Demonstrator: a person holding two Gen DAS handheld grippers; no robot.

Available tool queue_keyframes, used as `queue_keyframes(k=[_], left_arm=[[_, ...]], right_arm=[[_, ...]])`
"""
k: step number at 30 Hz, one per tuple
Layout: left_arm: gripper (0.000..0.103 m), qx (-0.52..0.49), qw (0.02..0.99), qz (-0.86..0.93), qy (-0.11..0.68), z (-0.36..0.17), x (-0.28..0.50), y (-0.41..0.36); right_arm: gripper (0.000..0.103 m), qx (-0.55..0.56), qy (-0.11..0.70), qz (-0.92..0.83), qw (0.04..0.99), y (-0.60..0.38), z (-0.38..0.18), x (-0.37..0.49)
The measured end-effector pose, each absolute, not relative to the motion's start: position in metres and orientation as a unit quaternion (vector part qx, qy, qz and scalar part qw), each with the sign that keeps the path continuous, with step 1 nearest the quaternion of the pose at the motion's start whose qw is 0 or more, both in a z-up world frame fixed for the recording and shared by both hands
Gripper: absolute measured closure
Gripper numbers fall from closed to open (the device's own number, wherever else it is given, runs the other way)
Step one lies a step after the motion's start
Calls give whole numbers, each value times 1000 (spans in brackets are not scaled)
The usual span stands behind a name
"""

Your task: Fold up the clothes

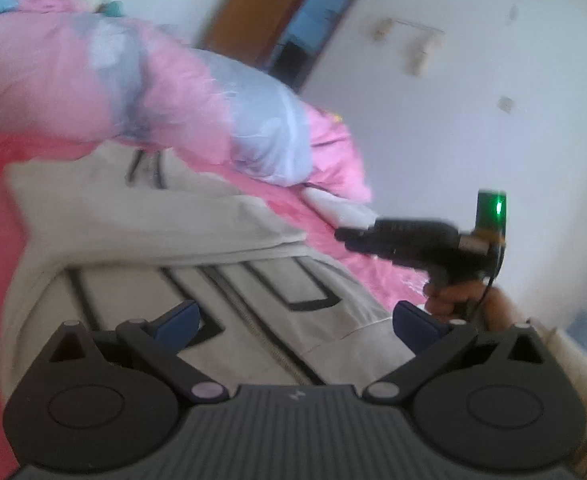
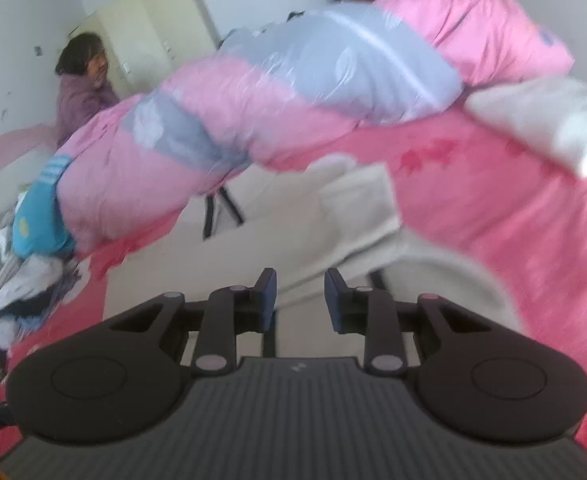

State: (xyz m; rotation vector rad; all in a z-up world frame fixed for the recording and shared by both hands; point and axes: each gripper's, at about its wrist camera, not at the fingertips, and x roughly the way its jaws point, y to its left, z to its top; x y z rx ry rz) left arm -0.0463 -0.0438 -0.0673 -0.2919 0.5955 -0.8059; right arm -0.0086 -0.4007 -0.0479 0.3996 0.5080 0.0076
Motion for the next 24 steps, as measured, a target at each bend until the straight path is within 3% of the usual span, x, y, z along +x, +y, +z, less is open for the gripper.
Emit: queue_keyframes(k=[8,15,24], left_arm=[[0,-149,897,-250,331,-85,-54,-4],[1,-129,927,-143,323,-90,-61,27],[27,-6,944,-168,286,-109,-96,-32]], right_arm=[[78,203,237,75,947,-363,-63,-31],[78,154,236,171,944,-313,-63,-58],[78,45,280,204,937,-244,-105,-71]])
